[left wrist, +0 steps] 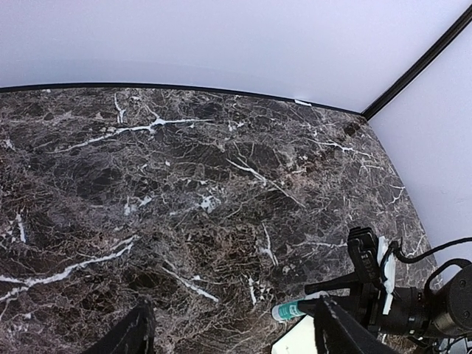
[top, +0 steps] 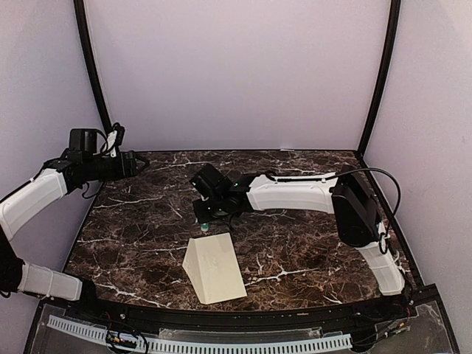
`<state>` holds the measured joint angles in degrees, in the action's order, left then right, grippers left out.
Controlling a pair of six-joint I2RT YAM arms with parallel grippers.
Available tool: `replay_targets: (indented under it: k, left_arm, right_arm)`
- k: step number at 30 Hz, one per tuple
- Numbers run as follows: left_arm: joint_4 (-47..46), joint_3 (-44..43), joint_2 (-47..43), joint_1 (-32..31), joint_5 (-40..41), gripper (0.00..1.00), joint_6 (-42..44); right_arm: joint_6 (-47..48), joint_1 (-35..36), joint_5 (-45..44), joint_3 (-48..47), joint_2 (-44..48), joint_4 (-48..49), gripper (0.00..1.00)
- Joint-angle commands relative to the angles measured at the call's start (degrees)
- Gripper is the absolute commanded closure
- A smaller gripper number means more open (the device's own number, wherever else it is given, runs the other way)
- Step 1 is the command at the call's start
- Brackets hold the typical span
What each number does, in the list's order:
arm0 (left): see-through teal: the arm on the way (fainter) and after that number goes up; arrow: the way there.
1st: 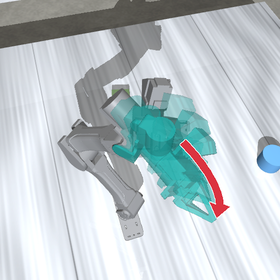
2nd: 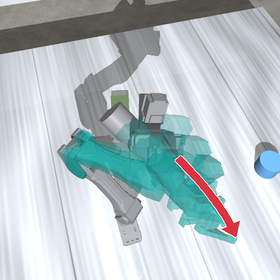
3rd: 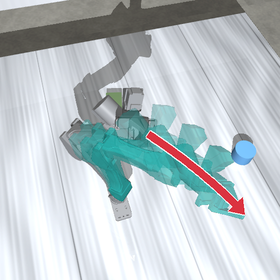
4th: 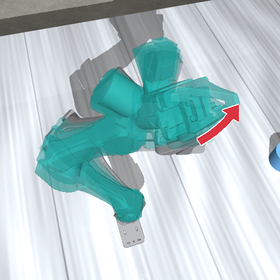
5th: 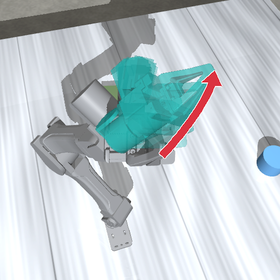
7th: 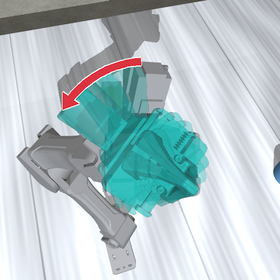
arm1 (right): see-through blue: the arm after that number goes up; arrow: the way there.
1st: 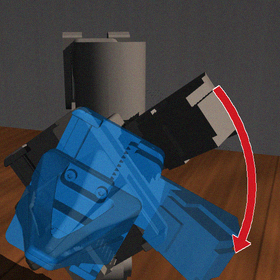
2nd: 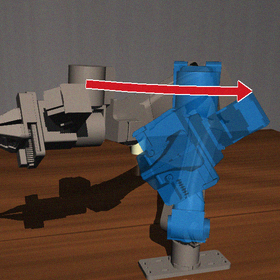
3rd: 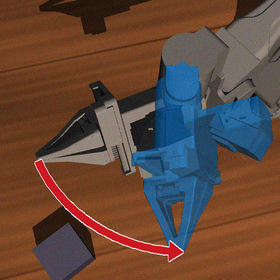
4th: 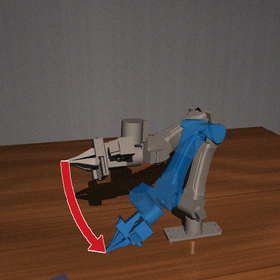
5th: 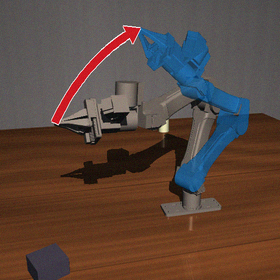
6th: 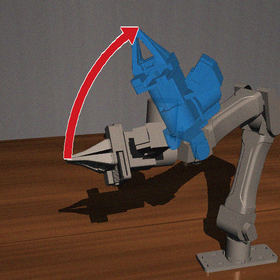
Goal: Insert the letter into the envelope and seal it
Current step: Open the solid glue cap from the solid glue.
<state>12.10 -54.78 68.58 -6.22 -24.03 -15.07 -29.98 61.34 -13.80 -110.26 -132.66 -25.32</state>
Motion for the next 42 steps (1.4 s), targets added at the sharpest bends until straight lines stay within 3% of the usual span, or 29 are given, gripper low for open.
replay_targets:
  k: [1,7,9,15,19,26,35,42]
  left_arm:
    - [-0.3,1.2,-0.3,0.3,-2.0,0.29,0.4]
    - [-3.7,2.5,-1.9,-1.7,-9.6,0.31,3.8]
    - [-4.6,3.1,-3.6,-6.1,-11.8,0.31,6.8]
    - [-7.3,5.2,-6.5,-15.5,-20.8,0.31,13.4]
    - [-7.7,7.0,-7.9,-21.4,-21.7,0.31,18.2]
    - [-7.1,7.3,-6.3,-29.9,-19.8,0.31,20.9]
    - [-6.8,7.0,-2.7,-34.7,-21.8,0.31,21.1]
    - [-7.8,7.1,-2.2,-35.9,-21.6,0.49,20.3]
  right_arm:
    - [0.0,0.0,-1.9,-1.1,0.1,0.1,0.86]
    - [-0.2,-0.6,-0.3,3.5,7.6,3.3,0.87]
    - [-0.1,-1.3,2.4,7.8,13.5,6.4,0.87]
    - [0.3,-5.4,20.0,20.6,27.2,13.5,0.88]
    - [2.0,-6.1,28.4,24.7,33.0,13.5,0.87]
    - [1.8,-5.3,40.7,28.2,37.3,16.0,0.88]
    - [2.0,-2.7,43.4,28.7,36.9,18.8,0.88]
    - [1.9,-2.5,44.7,28.6,36.3,18.9,0.88]
